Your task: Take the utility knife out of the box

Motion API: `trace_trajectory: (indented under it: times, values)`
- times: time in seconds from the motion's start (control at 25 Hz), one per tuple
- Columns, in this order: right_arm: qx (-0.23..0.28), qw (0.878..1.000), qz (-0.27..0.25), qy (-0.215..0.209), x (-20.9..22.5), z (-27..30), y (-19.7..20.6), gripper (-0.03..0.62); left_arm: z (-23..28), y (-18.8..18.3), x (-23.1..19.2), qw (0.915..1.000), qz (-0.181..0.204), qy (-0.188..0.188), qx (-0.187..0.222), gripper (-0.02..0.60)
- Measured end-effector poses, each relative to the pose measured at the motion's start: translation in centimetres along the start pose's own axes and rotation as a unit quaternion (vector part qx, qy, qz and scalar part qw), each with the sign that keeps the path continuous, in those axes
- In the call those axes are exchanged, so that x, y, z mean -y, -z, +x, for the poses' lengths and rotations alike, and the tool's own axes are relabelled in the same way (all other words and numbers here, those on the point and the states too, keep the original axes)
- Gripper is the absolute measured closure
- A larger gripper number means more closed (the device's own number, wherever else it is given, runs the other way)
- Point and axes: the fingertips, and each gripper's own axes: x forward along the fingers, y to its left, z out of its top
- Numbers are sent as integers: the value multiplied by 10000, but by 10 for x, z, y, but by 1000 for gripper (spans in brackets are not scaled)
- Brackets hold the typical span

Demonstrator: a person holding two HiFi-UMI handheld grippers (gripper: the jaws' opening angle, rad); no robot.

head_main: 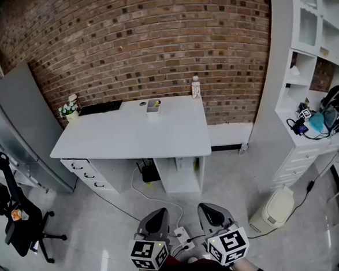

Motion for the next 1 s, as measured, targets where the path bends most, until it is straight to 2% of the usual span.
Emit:
trace_trajectory:
  times: [0.52,0.76,1.0]
  values:
    - [30,9998,152,-105,-12,-7,5,586,-14,3,0,10000,-19,-52,1,578]
    - [-84,9997,245,24,-7,-14,12,586,-23,-4,-3,9997,-80,-202,136,578]
    - [-187,9994,301,-57,-11,-16,19,586,-29,-5,-15,9990,-154,-408,130,578]
